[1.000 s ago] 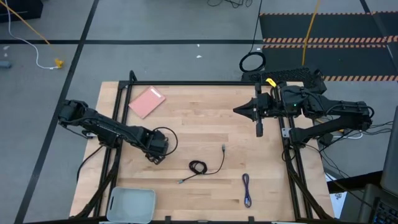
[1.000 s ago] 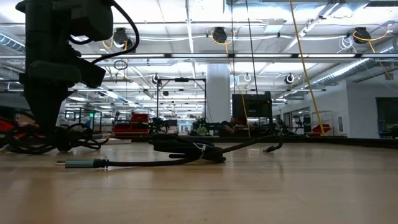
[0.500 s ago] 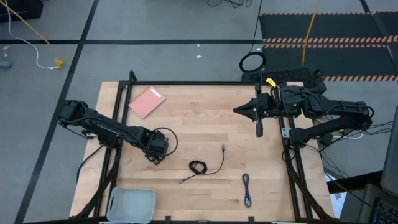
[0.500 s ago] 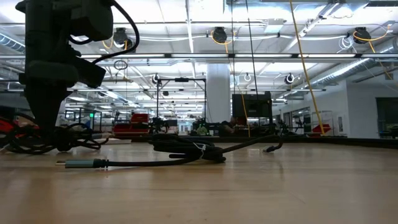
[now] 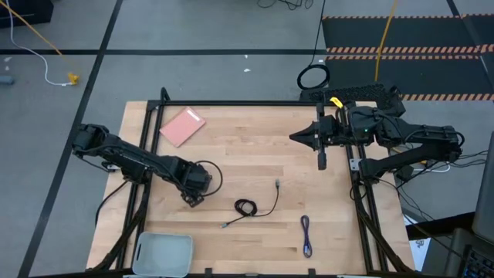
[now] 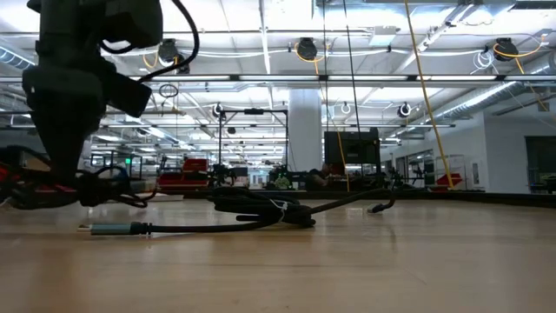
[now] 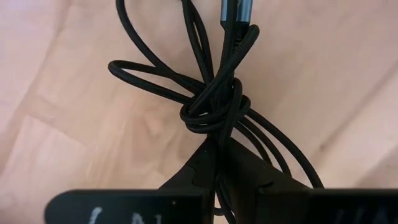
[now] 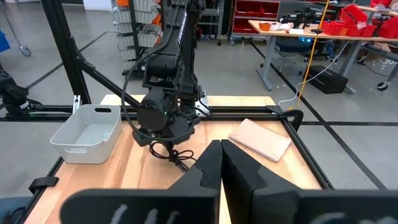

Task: Pick and place USB-C Cables
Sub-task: Put the left black charger cable into the white bin

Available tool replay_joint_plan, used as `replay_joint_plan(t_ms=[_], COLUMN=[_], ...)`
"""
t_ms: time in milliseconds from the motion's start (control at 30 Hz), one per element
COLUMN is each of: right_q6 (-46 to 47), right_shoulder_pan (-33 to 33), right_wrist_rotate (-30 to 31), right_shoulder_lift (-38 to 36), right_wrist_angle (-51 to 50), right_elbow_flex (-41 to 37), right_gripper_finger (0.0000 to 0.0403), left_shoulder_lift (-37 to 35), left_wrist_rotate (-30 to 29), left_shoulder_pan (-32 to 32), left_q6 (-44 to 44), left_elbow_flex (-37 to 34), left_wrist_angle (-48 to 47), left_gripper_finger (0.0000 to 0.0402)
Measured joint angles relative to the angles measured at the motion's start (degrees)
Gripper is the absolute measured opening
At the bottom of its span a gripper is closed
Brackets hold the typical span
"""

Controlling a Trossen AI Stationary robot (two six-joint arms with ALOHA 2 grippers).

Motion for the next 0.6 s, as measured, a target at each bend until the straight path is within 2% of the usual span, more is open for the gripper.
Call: replay_joint_plan(t_ms=[200,600], right_q6=[0.03,1.53], right_shoulder_pan=[0.00,0.00], right_wrist_rotate=[0.02,-0.02], right_shoulder_lift=[0.01,-0.01], right_wrist_angle=[-0.65,-1.52], right_elbow_flex=[0.00,0.00], right_gripper_finger=[0.0000,0.0000], left_shoulder_lift=[0.00,-0.02], left_wrist_rotate=[2.00,0.64], left_shoulder_pan=[0.00,-0.04], left_q6=[2.96,9.28], left_elbow_flex=[5.39,23.46], left_wrist_angle=[-8.41,-27.71], left_gripper_finger=[0.0026,0.0026])
